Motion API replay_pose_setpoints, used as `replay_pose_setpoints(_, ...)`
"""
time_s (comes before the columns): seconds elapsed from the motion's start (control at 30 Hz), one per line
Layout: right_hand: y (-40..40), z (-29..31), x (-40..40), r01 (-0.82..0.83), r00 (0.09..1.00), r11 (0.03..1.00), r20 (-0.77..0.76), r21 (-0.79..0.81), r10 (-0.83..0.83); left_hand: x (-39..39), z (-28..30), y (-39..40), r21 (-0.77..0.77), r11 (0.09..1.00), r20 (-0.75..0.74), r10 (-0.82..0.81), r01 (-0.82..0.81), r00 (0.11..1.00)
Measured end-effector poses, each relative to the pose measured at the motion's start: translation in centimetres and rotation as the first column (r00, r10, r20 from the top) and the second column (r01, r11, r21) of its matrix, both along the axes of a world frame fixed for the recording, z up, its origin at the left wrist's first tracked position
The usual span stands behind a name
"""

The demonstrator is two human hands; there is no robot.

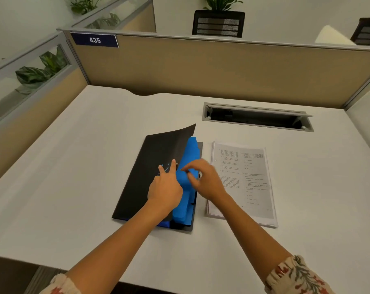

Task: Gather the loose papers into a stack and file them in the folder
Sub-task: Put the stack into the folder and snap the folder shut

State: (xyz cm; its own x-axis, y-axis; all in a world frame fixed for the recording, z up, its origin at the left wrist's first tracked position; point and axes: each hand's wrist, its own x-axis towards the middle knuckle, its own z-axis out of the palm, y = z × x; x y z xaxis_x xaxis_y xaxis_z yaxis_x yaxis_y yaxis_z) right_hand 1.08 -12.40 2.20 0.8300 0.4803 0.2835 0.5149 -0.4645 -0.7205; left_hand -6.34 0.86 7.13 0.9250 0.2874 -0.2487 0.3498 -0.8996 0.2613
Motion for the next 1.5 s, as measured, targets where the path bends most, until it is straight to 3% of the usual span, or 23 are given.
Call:
replay_pose_setpoints(0.07,-2.8,0.4,0.3,0.245,0.969,0.955,-0.031,0.164,-0.244,0.0,-0.3,0.1,0.012,1.0,0.013,-0.015,0.015,1.0)
replay_pose_setpoints(0.13,-6.0,0.3,1.1,0.523,0.852,0.838,-0.128,0.157,-0.508,0.1,-0.5,0.1,0.02,1.0,0.017,-0.022,0.022,1.0)
replay_pose_setpoints(0.2,-9.5,-0.2,2.2,0.75,0.619,0.655,-0.256,-0.089,-0.743,0.1,-0.7,0.2,0.032,0.999,0.019,-0.026,0.025,0.999)
replay_pose_setpoints(0.27,-12.4,-0.5,2.8,0.787,0.391,0.502,-0.339,-0.36,-0.856,0.2,-0.8,0.2,0.045,0.999,0.019,-0.03,0.029,0.999)
replay_pose_setpoints(0.33,-14.1,-0.8,3.0,0.731,0.318,0.461,-0.346,-0.503,-0.883,0.3,-0.9,0.2,0.053,0.998,0.013,-0.028,0.027,1.0)
replay_pose_setpoints(0.73,-14.0,-0.7,3.9,0.569,0.216,0.394,-0.331,-0.722,-0.919,1.0,-1.2,0.2,0.033,0.998,0.017,-0.049,0.048,0.999)
replay_pose_setpoints(0.93,-13.4,-0.6,4.1,0.595,0.192,0.461,-0.44,-0.658,-0.877,1.1,-1.3,-0.1,0.007,0.999,0.018,-0.041,0.041,0.999)
replay_pose_setpoints(1.37,-17.8,-2.2,3.5,0.673,0.326,0.647,-0.641,-0.359,-0.695,1.2,-1.0,0.0,-0.06,0.998,0.043,-0.002,0.005,0.999)
replay_pose_setpoints(1.5,-18.5,-2.8,2.7,0.614,0.507,0.743,-0.589,-0.266,-0.629,1.2,-1.0,0.1,-0.074,0.997,0.053,0.001,0.003,0.999)
